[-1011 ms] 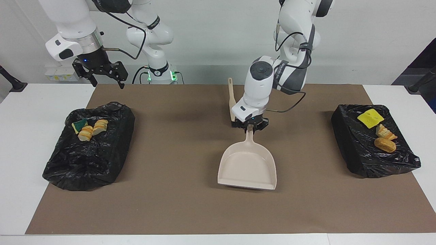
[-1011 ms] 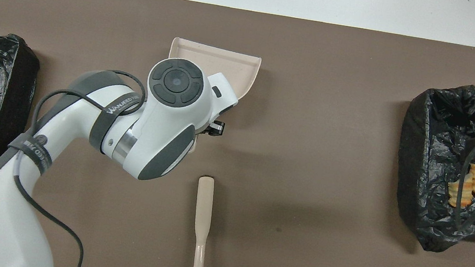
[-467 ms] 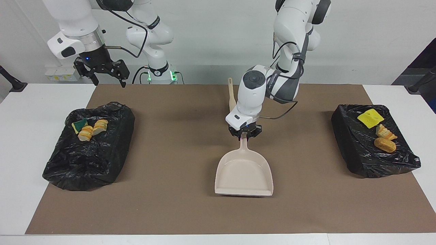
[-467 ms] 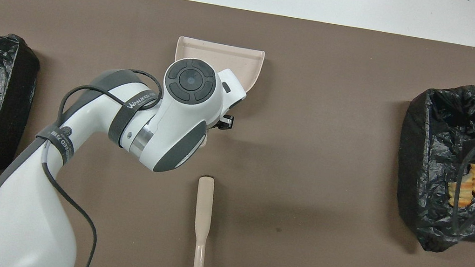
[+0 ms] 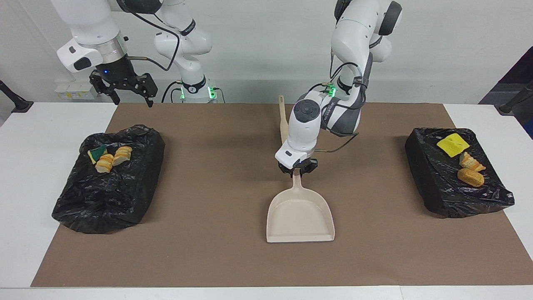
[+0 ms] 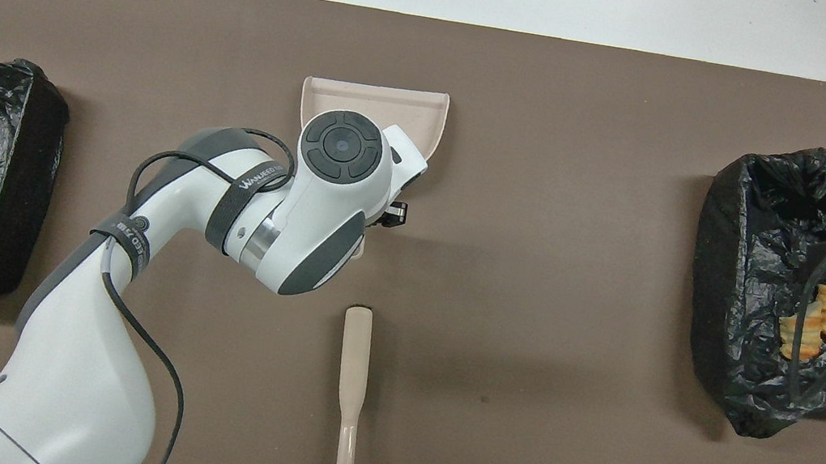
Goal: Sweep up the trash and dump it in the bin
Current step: 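Bring the dustpan back and set it on the mat with the left gripper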
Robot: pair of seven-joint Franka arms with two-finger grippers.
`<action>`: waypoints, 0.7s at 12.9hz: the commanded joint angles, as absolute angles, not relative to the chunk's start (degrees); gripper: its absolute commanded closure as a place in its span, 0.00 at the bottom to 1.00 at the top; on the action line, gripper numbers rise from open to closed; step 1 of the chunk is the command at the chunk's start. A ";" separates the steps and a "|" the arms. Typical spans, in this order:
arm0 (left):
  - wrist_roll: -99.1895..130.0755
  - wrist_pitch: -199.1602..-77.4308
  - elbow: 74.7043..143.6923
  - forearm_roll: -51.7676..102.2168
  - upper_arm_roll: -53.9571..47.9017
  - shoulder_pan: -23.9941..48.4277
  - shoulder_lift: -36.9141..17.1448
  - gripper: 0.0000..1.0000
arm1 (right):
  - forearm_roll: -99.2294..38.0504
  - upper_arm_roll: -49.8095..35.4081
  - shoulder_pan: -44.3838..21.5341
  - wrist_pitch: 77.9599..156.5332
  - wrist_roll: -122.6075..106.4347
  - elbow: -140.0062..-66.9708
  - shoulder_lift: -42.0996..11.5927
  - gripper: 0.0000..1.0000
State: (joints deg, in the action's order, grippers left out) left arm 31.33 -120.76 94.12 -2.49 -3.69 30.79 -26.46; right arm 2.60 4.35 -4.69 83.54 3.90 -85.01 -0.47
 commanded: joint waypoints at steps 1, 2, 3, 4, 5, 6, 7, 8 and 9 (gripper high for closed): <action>31.64 -121.30 94.39 -3.59 -2.55 31.29 -25.58 0.26 | 2.20 4.31 -4.31 83.50 2.90 -86.48 0.88 0.00; 30.77 -120.68 94.92 -5.17 -2.55 31.03 -24.01 0.21 | 2.20 4.22 -4.39 83.50 2.90 -86.48 0.88 0.00; 29.80 -119.89 95.27 -5.36 -2.46 30.50 -22.34 0.19 | 2.20 4.22 -4.48 83.24 2.90 -86.48 0.88 0.00; 29.53 -118.23 96.06 -5.36 -2.46 29.89 -20.15 0.06 | 2.20 4.22 -4.48 82.97 2.90 -86.48 0.88 0.00; 28.66 -116.99 97.54 -5.45 -2.46 28.58 -17.69 0.00 | 2.20 4.22 -4.48 82.62 2.90 -86.66 0.97 0.00; 27.78 -116.63 99.12 -5.45 -2.46 27.61 -15.14 0.00 | 2.20 4.31 -4.48 81.23 2.81 -86.57 1.05 0.00; 25.42 -116.28 101.92 -5.45 -2.46 25.77 -11.55 0.00 | 2.20 4.22 -4.48 80.78 2.73 -86.57 1.05 0.00; 20.61 -116.11 104.74 -5.36 -2.55 23.66 -7.51 0.00 | 2.20 4.22 -4.48 80.68 2.81 -86.57 1.05 0.00; 15.09 -115.41 107.11 -5.36 -2.55 21.55 -3.29 0.00 | 2.20 4.22 -4.57 80.68 2.81 -86.57 1.05 0.00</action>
State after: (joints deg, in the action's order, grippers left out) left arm 22.29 -115.84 98.39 -4.91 -2.25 25.16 -13.35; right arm 2.60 4.33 -4.78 81.03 3.90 -85.12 -0.38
